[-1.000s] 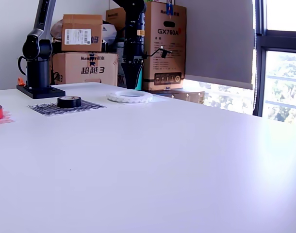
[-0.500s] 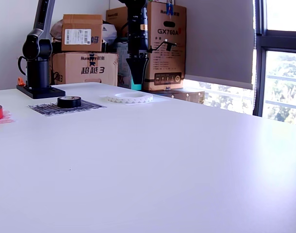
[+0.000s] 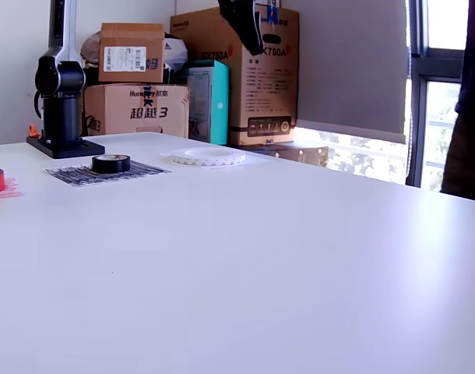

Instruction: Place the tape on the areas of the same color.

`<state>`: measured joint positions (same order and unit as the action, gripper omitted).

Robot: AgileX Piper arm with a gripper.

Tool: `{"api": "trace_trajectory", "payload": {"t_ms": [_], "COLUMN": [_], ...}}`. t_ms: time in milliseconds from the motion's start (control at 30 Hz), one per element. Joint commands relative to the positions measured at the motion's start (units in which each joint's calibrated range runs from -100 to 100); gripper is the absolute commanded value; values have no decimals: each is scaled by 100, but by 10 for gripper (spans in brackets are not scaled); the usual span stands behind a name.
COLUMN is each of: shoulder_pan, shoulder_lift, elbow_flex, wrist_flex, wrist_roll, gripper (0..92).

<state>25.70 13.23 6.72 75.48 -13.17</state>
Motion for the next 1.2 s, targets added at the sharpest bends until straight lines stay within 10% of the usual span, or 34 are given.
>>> {"api": "trace_trajectory", "payload": {"t_ms": [0, 367, 733, 1167], "shoulder_pan": [-738, -1985, -2435, -2458], "shoulder_lift": [-444, -1604, -4532, -8638], "elbow_flex": [-541, 286, 4548, 8092], "wrist_flex": [-424, -3801, -7195, -7535], "wrist_roll": [-1252, -2063, -2513, -2546], "gripper": [830, 830, 830, 830]}}
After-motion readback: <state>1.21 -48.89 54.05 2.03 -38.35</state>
